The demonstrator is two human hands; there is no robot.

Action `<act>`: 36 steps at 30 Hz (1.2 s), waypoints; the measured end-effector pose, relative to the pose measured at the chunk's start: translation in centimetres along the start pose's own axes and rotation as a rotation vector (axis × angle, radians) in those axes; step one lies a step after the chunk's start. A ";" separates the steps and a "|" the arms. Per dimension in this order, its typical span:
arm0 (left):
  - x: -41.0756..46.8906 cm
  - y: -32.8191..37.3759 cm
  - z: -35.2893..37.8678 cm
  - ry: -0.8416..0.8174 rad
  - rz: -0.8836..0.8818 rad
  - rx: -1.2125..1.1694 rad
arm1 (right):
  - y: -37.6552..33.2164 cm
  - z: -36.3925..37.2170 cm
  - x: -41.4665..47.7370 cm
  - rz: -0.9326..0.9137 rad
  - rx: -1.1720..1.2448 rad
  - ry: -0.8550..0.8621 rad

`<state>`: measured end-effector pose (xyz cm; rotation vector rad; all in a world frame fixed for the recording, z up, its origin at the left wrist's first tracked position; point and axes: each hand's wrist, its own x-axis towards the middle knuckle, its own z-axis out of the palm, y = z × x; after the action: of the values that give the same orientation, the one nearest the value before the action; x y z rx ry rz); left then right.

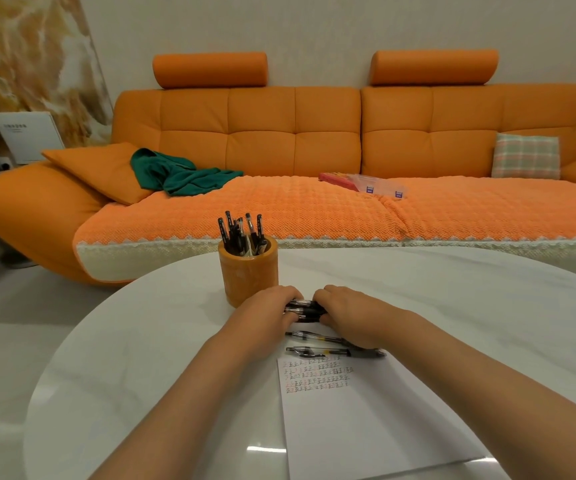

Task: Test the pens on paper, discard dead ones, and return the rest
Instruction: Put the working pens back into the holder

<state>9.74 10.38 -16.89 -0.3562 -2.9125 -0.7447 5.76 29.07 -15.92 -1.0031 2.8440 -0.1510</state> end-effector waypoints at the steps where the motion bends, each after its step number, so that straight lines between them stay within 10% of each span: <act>1: 0.1 0.0 -0.1 0.016 0.002 0.001 | -0.1 -0.2 0.0 0.008 0.034 0.000; 13: 0.1 -0.1 -0.5 0.039 0.007 -0.004 | -0.8 -0.7 -0.1 0.049 0.193 0.030; 23: 0.4 2.4 -3.3 0.358 0.055 -0.661 | -1.9 -3.3 -0.1 0.026 0.645 0.118; 36: -0.2 2.8 -10.0 0.295 0.143 -0.386 | -7.1 -6.2 -0.5 -0.090 1.041 0.183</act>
<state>11.12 7.82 -6.90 -0.4405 -2.4338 -1.2204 9.65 24.24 -8.80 -0.8456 2.2546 -1.5699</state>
